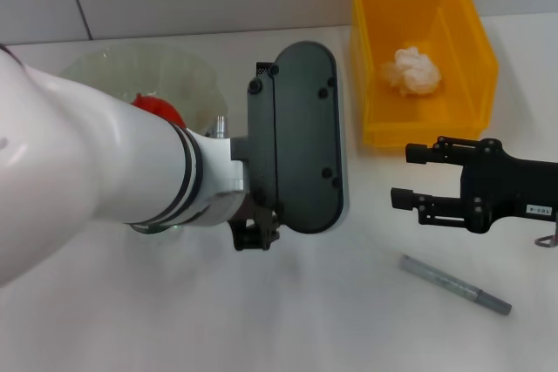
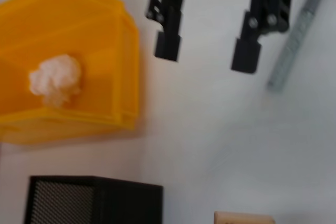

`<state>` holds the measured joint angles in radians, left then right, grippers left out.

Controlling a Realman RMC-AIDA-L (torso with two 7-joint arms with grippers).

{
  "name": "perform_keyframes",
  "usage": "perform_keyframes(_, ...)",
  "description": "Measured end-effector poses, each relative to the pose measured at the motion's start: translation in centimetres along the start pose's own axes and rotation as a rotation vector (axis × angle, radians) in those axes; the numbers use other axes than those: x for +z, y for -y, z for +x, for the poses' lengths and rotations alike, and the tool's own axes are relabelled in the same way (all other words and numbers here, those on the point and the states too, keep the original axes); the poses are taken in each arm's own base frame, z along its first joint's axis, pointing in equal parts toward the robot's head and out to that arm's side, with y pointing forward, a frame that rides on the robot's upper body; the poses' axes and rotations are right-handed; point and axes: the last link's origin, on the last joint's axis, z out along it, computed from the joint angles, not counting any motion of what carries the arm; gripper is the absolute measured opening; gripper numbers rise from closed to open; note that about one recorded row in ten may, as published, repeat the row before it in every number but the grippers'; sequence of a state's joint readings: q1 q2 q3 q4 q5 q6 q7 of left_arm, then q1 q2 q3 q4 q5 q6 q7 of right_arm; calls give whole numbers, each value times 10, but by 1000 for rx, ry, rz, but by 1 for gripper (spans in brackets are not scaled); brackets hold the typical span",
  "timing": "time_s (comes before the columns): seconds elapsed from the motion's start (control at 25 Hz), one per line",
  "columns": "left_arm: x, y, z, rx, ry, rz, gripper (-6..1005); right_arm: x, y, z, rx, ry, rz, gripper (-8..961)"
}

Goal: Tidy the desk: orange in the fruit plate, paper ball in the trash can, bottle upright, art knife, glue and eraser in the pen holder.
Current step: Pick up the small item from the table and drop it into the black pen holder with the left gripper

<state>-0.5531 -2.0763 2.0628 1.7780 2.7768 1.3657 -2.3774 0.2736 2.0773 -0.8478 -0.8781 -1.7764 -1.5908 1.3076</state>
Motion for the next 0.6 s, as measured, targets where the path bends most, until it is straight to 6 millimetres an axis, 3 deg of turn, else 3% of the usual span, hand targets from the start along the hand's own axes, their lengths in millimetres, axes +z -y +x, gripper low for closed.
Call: perform_keyframes(0.6,-23,20,-2,-102,-156,208,408,-7,-1,9,21,-1,29,710)
